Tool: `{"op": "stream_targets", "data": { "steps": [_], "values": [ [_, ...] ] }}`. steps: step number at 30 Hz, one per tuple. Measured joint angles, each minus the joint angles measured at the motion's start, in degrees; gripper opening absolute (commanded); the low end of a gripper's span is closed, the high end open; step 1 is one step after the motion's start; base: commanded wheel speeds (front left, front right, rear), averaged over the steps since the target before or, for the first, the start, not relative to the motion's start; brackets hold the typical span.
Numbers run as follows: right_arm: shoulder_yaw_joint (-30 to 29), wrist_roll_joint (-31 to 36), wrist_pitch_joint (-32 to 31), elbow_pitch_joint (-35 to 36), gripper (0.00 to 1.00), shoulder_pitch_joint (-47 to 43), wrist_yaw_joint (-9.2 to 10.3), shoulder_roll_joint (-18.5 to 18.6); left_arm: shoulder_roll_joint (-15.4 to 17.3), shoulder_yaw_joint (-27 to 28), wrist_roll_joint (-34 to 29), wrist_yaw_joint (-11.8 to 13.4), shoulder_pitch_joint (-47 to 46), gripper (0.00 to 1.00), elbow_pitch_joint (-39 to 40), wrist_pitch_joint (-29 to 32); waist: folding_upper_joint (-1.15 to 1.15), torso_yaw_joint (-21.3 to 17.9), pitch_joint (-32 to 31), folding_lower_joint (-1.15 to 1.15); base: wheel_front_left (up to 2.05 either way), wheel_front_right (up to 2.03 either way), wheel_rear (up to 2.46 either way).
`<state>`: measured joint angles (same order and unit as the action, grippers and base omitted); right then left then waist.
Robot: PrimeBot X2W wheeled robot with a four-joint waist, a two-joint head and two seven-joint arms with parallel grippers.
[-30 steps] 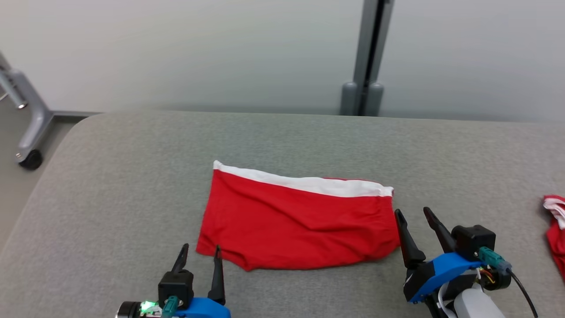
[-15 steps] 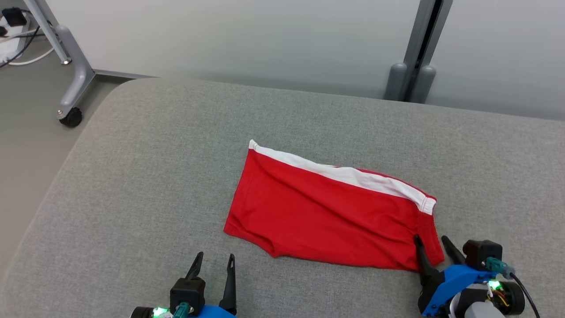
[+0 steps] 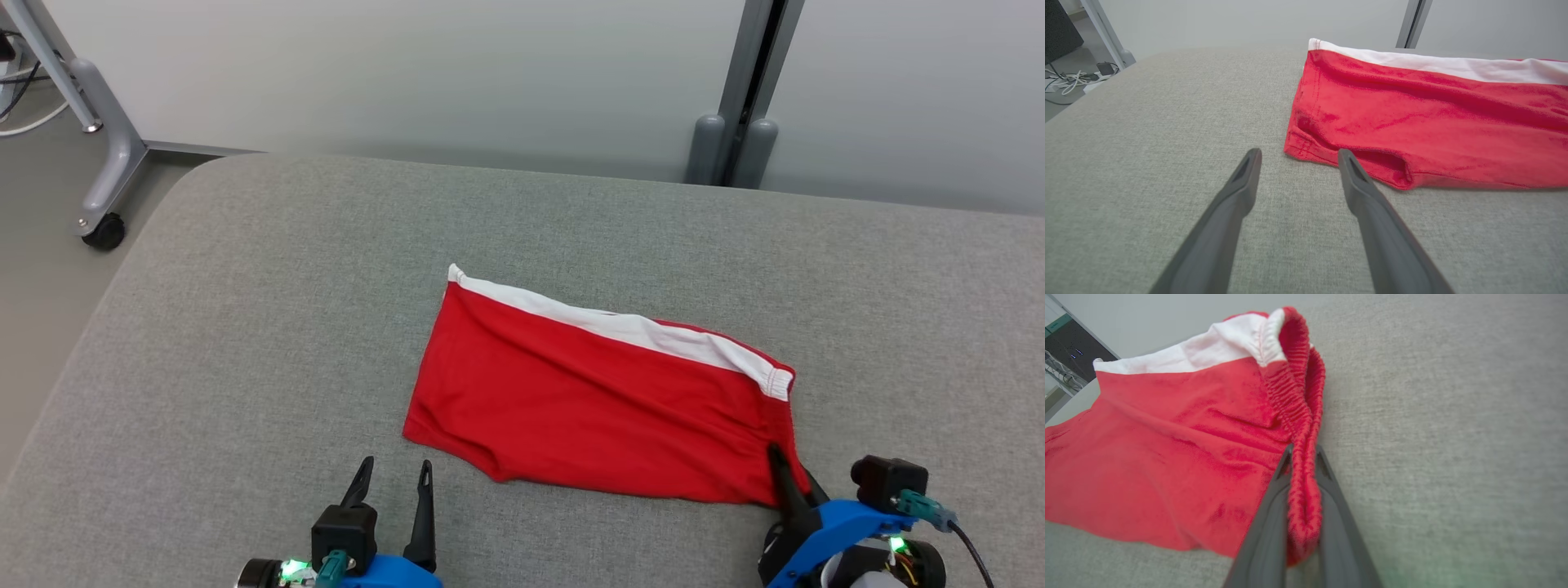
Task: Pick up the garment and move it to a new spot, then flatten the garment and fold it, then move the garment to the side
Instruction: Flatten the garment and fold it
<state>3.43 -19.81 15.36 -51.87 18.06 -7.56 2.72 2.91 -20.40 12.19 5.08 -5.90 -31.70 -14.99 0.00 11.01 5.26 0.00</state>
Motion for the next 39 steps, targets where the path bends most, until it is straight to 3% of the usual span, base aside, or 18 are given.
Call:
{"op": "stream_targets", "data": {
  "steps": [5, 7, 12, 15, 22, 27, 34, 35, 36, 39],
  "values": [
    [-4.78, -0.89, -0.20, 2.52, 0.00, -1.93, 0.01, 0.70, 0.00, 0.76, -0.08, -0.35, 0.75, 1.00, 0.01, 0.00, 0.00, -1.20, -0.93, 0.00, 0.00, 0.00, 0.00],
    [-8.03, -1.54, -0.24, 3.55, 0.00, -2.60, 0.03, 3.36, 0.00, 0.68, -0.03, -0.70, 1.17, 1.00, 0.04, 0.00, 0.00, -2.18, -1.55, 0.00, 0.00, 0.00, 0.00],
    [-9.92, -2.38, -0.24, 3.88, 0.00, -2.89, 0.08, 5.86, -0.01, -0.13, 0.48, -1.12, 2.05, 1.00, -0.10, 0.00, 0.00, -3.56, -2.63, 0.00, 0.00, 0.00, 0.00],
    [-6.64, -3.93, -0.26, 4.65, 0.00, -2.73, 0.09, 5.28, -0.02, -0.87, 1.56, -1.58, 2.55, 1.00, -0.22, 0.00, 0.00, -4.45, -3.55, 0.00, 0.00, 0.00, 0.00],
    [7.36, -11.67, -2.70, 13.14, 0.00, -2.14, 0.08, 2.29, -0.04, -3.22, 2.88, -1.60, 2.51, 1.00, -0.03, 0.00, 0.00, -3.66, -4.76, 0.00, 0.00, 0.00, 0.00],
    [11.68, -14.26, -3.03, 14.86, 0.00, -0.31, 0.08, 1.47, -0.05, -4.37, 2.85, -1.60, 1.96, 1.00, -0.03, 0.00, 0.00, -0.22, -4.79, 0.00, 0.00, 0.00, 0.00],
    [13.74, -12.41, -2.33, 8.51, 0.02, 4.66, 0.08, 0.66, -0.02, -5.08, 2.86, -1.59, 1.20, 1.00, 0.02, -0.01, 0.00, 6.95, -3.86, 0.00, 0.00, 0.00, 0.00],
    [14.06, -11.35, -2.11, 7.32, 0.43, 5.32, 0.08, 0.59, -0.01, -4.98, 2.87, -1.58, 1.22, 1.00, -0.03, 0.00, 0.00, 7.80, -3.55, 0.00, 0.00, 0.00, 0.00],
    [14.41, -10.93, -1.94, 6.22, 1.00, 5.88, 0.08, 0.54, 0.00, -4.86, 2.87, -1.58, 1.26, 1.00, -0.12, 0.00, 0.00, 8.60, -3.21, 0.00, 0.00, 0.00, 0.00],
    [16.05, -10.73, -1.13, 4.80, 1.00, 7.17, 0.08, 0.35, -0.01, -4.30, 2.85, -1.57, 1.41, 1.00, -0.23, 0.00, 0.00, 10.11, -2.12, 0.00, 0.00, 0.00, 0.00]
  ]
}}
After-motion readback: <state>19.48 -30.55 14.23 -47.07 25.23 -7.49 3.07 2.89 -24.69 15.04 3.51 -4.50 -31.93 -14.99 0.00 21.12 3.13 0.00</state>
